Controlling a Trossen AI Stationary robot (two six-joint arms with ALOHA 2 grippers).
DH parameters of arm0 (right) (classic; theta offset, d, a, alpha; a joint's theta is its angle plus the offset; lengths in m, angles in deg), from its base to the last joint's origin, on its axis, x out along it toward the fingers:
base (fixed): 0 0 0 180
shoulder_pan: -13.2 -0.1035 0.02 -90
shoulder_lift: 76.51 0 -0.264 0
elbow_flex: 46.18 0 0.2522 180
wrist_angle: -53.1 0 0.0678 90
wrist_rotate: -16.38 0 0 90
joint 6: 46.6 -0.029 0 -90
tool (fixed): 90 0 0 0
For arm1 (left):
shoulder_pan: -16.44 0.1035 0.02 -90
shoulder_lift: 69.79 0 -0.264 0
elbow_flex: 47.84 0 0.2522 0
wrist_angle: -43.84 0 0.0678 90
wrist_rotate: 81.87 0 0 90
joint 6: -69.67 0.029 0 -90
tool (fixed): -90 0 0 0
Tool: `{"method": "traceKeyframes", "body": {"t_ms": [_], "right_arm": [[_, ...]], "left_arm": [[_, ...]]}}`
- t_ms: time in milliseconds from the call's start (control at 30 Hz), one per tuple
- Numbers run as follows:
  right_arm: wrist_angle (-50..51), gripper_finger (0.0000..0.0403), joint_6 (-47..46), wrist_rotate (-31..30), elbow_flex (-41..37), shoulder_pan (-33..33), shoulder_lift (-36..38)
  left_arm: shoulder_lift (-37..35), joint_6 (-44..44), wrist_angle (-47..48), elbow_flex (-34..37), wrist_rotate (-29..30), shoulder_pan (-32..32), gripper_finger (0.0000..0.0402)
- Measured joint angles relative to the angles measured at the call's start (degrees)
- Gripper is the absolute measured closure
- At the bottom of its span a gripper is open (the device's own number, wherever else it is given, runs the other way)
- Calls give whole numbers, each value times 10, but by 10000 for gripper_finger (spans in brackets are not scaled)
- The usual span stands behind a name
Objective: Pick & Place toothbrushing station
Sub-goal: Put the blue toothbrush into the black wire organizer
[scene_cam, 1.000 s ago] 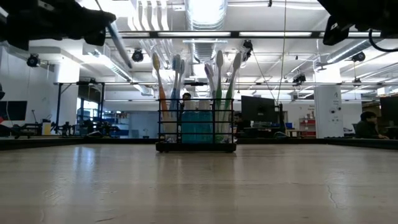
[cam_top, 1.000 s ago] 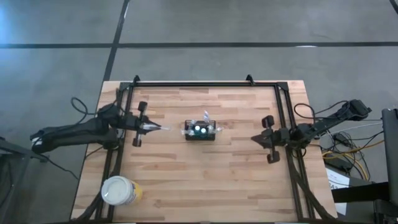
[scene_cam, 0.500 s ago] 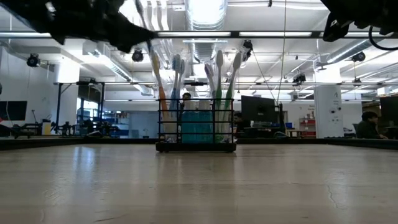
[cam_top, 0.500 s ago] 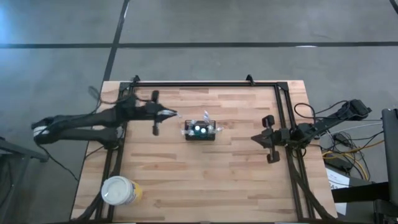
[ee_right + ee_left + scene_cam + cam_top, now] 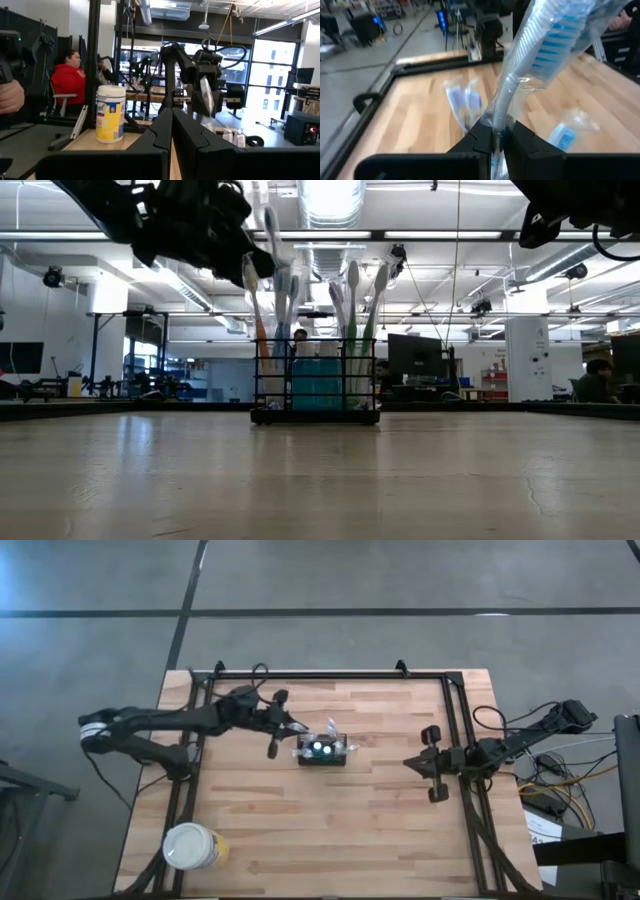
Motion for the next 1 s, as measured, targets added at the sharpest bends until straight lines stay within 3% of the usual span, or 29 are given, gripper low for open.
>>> {"method": "traceKeyframes", "body": {"t_ms": [667, 1000], "right_arm": [[0, 394, 3, 0, 0, 0, 0], [1, 394, 2, 0, 0, 0, 0]], "left_arm": [[59, -19, 16, 6, 37, 4, 375], [124, -33, -39, 11, 42, 4, 375]]}}
